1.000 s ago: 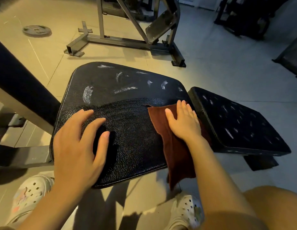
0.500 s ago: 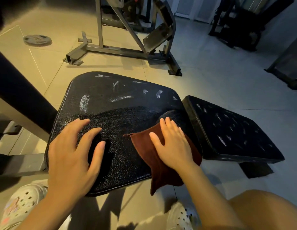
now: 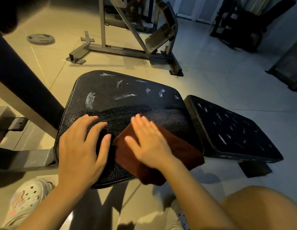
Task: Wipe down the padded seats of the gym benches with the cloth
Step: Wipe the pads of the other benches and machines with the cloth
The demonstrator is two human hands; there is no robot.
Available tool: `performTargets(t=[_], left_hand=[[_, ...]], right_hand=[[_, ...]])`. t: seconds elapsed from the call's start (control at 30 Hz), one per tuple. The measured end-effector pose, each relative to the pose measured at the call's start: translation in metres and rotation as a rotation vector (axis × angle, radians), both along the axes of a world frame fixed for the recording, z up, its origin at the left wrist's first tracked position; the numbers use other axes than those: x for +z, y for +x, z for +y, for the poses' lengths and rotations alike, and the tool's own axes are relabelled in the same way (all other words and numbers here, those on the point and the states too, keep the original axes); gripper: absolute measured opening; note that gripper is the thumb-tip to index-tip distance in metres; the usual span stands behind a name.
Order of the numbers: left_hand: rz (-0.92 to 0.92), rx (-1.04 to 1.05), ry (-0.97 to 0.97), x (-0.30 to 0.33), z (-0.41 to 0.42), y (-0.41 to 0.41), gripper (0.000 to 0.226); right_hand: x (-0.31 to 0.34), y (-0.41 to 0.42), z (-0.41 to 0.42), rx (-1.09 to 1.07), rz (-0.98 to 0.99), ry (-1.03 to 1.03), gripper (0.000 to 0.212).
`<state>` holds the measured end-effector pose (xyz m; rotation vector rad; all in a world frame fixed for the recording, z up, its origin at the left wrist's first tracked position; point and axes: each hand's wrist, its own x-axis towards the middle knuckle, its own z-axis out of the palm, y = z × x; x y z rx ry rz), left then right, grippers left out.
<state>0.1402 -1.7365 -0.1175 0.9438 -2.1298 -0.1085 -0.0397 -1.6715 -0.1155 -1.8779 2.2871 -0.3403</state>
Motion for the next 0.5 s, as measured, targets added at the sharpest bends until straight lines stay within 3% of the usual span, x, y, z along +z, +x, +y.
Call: performTargets(t=[0.1,0.37,0.5], left_hand=[[0.001,-0.012,0.002,0.0,0.001,0.002,0.038],[-0.007,-0.025,0.017,0.0,0.002,0.002,0.039],[0.01,-0.007,0.038,0.0,0.0,0.001,0.038]], right_hand=[[0.001,0.01,0.017,0.018,-0.043,0.001,0.084],[-0.003,-0.1,0.019,-0.5,-0.027,0.154,0.074],[-0.007,-0.099,0.02,-0.469,0.009,0.134,0.071]])
